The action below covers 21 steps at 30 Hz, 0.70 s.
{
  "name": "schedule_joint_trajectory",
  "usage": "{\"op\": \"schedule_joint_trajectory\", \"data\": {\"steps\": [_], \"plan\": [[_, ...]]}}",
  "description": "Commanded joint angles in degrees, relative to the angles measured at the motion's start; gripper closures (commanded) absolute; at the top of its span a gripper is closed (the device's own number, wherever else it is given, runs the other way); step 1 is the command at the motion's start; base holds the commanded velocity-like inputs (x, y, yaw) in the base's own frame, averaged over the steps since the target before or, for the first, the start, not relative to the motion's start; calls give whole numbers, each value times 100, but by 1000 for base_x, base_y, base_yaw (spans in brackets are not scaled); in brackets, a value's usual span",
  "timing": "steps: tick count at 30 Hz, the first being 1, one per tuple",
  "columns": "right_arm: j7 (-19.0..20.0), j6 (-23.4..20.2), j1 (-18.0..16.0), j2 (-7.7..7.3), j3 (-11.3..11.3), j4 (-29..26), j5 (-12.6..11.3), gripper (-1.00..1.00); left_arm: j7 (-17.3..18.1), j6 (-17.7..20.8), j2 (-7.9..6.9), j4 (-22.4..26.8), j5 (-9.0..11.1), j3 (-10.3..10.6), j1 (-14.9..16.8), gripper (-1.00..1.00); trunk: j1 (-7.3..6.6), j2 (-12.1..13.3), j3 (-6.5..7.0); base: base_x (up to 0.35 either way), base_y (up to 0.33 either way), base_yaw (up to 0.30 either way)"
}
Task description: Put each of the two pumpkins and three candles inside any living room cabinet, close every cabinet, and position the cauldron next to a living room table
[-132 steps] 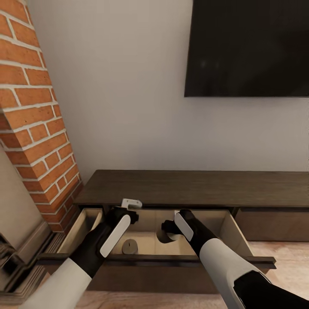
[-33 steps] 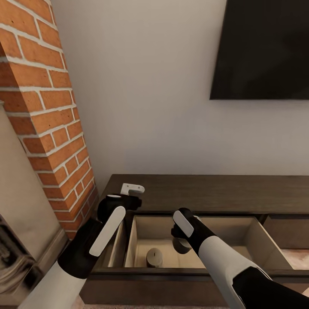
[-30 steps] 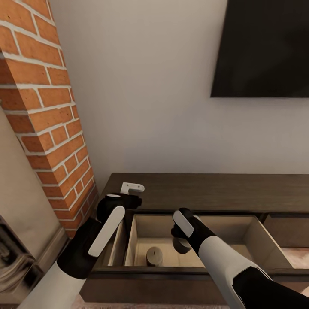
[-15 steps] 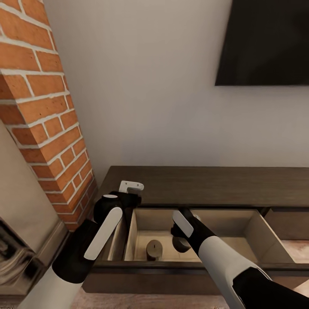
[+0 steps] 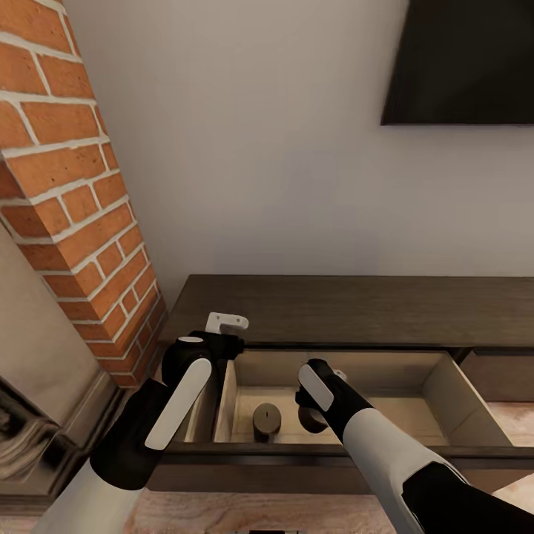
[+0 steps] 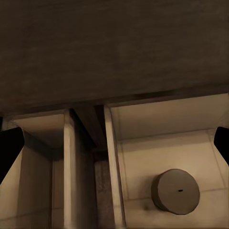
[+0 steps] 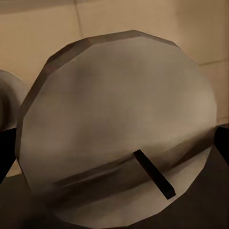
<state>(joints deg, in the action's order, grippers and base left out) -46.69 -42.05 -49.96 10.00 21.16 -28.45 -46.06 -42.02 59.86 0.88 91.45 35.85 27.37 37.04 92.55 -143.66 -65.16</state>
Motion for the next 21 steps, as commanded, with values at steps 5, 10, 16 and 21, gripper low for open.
{"op": "schedule_joint_trajectory", "data": {"steps": [5,10,16,21], "plan": [[44,380,-6,0,93,13,-10,100,-61,14,0,4,54,5,5,-100,6,-7,-72,0,0,0],[410,527,-5,0,427,52,-2,100,-61,14,0,4,54,6,5,-100,11,-10,-117,0,0,0],[490,628,-6,0,485,65,1,100,-61,14,0,4,54,6,5,-100,27,-18,-250,0,0,0],[501,642,-5,0,493,67,1,100,-61,14,0,4,54,6,5,-100,40,-24,-360,0,0,0]]}}
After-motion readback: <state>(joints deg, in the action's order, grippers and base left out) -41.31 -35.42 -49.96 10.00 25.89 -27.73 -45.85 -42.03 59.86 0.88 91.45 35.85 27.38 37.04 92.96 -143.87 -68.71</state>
